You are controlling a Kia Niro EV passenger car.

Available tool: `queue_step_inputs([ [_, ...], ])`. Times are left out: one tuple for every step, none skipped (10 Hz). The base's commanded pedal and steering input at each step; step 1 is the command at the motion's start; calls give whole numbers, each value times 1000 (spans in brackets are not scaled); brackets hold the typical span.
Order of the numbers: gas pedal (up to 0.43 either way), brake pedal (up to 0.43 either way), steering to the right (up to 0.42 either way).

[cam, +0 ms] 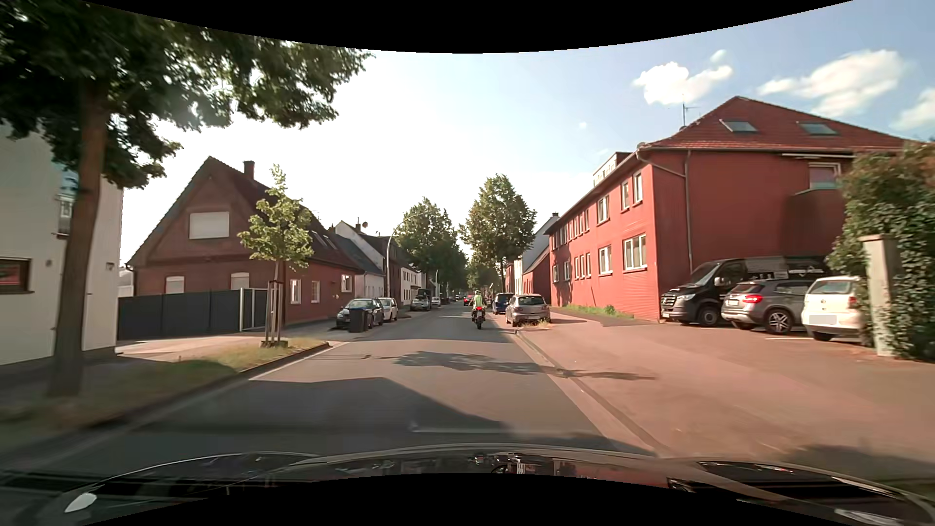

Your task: Follow the waypoints while adhering to traffic rules and regulations

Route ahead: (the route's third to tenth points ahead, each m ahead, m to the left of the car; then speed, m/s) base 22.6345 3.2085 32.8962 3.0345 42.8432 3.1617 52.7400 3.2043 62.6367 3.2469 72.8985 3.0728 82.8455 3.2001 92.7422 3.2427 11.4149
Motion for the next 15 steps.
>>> queue_step_inputs([
  [197,0,-9],
  [197,0,-9],
  [197,0,-9],
  [197,0,-9],
  [197,0,-9],
  [197,0,-9],
  [197,0,-9],
  [197,0,-9],
  [189,0,-9],
  [177,0,-9],
  [177,0,-9],
  [177,0,-8],
  [118,0,-9],
  [98,0,-9],
  [98,0,-9],
])
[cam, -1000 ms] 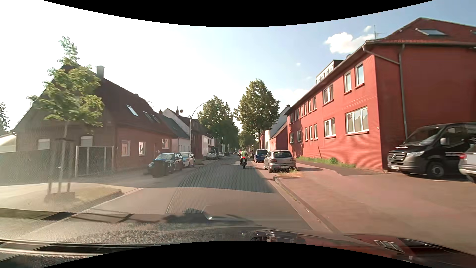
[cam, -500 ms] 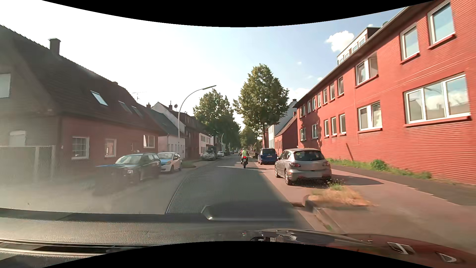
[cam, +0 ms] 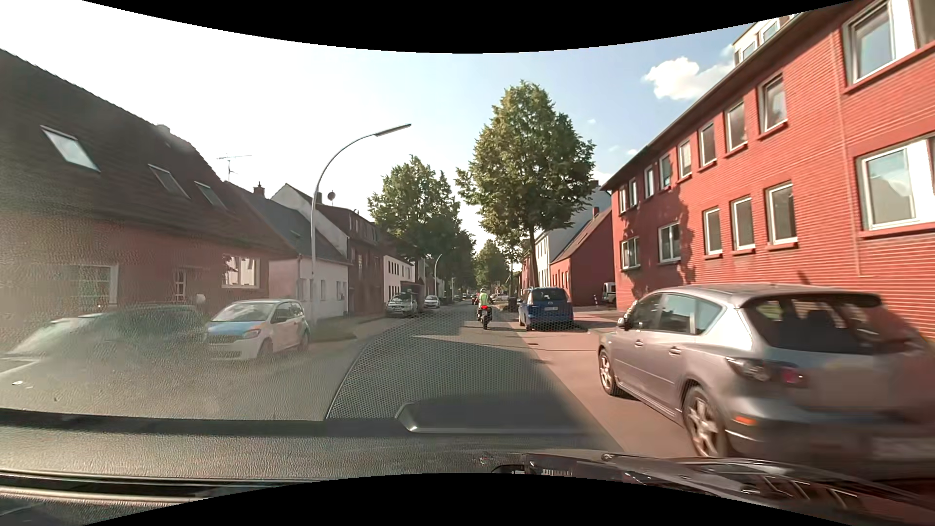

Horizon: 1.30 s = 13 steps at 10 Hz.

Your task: Follow the waypoints while adhering to traffic rules and regulations

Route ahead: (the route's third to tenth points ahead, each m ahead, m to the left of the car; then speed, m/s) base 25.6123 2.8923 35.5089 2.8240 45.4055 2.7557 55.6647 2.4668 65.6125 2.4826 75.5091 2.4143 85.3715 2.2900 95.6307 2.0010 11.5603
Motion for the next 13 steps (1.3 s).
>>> queue_step_inputs([
  [98,0,-8],
  [98,0,-6],
  [98,0,-4],
  [110,0,-3],
  [110,0,-3],
  [118,0,-3],
  [118,0,-3],
  [118,0,-3],
  [118,0,-3],
  [118,0,-3],
  [118,0,-3],
  [118,0,-4],
  [118,0,-3],
])
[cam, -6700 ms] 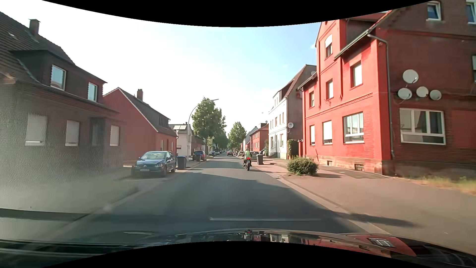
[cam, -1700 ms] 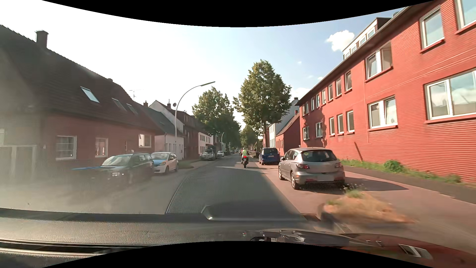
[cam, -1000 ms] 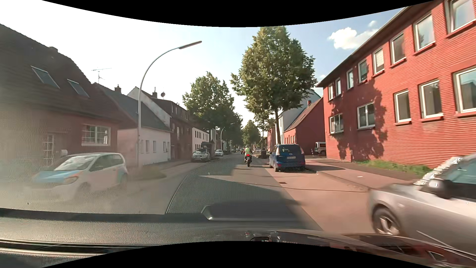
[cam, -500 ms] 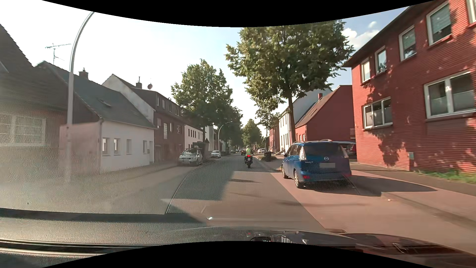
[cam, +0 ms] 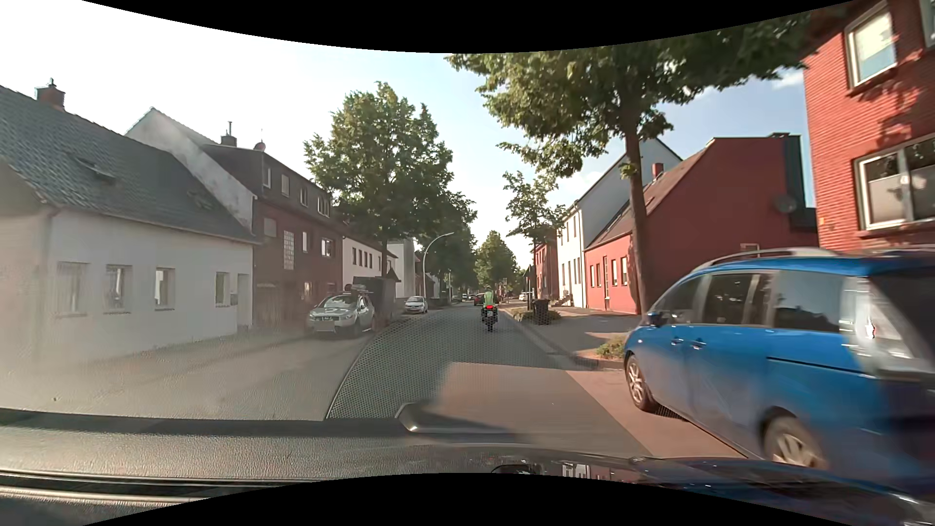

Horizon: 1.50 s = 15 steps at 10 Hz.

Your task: Follow the waypoints while adhering to traffic rules and regulations

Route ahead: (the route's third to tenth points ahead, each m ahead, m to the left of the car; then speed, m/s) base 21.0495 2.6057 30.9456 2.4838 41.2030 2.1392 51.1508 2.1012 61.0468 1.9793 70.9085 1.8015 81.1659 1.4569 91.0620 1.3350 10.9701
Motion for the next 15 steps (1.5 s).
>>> queue_step_inputs([
  [118,0,-3],
  [118,0,-3],
  [118,0,-3],
  [118,0,-3],
  [118,0,-2],
  [118,0,0],
  [118,0,0],
  [118,0,0],
  [118,0,0],
  [118,0,0],
  [130,0,0],
  [130,0,0],
  [130,0,1],
  [138,0,4],
  [138,0,6],
])
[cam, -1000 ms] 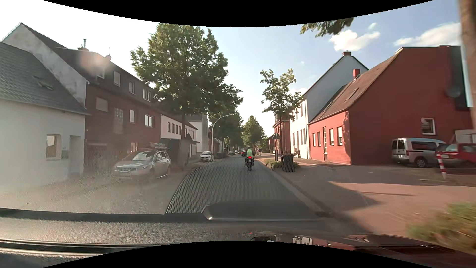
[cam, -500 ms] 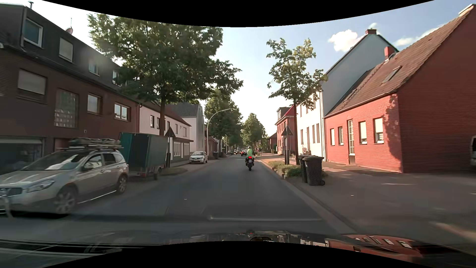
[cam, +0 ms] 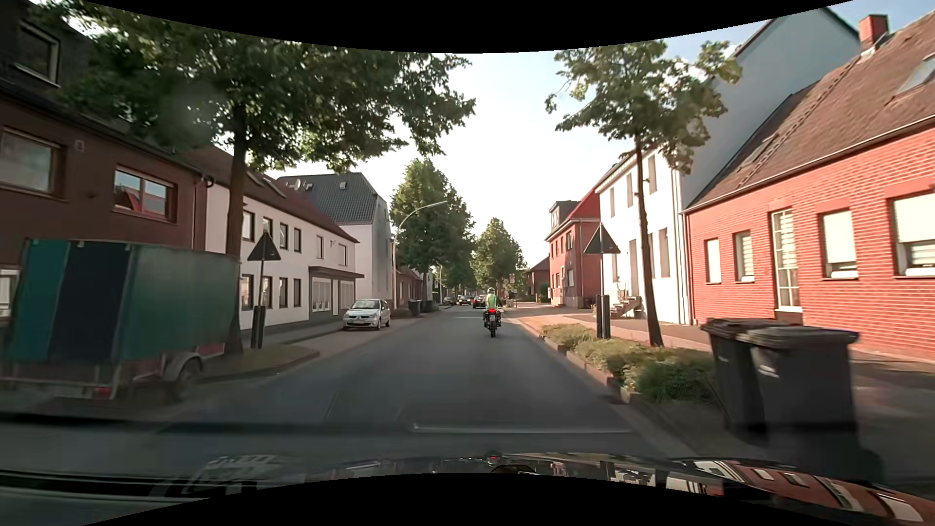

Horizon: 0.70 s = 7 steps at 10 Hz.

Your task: Follow the waypoints while adhering to traffic rules and regulations

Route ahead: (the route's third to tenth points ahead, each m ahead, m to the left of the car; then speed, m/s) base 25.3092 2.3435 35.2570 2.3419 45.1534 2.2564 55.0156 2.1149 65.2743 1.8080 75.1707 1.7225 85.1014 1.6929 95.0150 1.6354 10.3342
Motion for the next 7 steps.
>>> queue_step_inputs([
  [138,0,7],
  [150,0,10],
  [150,0,10],
  [169,0,9],
  [169,0,6],
  [169,0,4],
  [169,0,4],
])
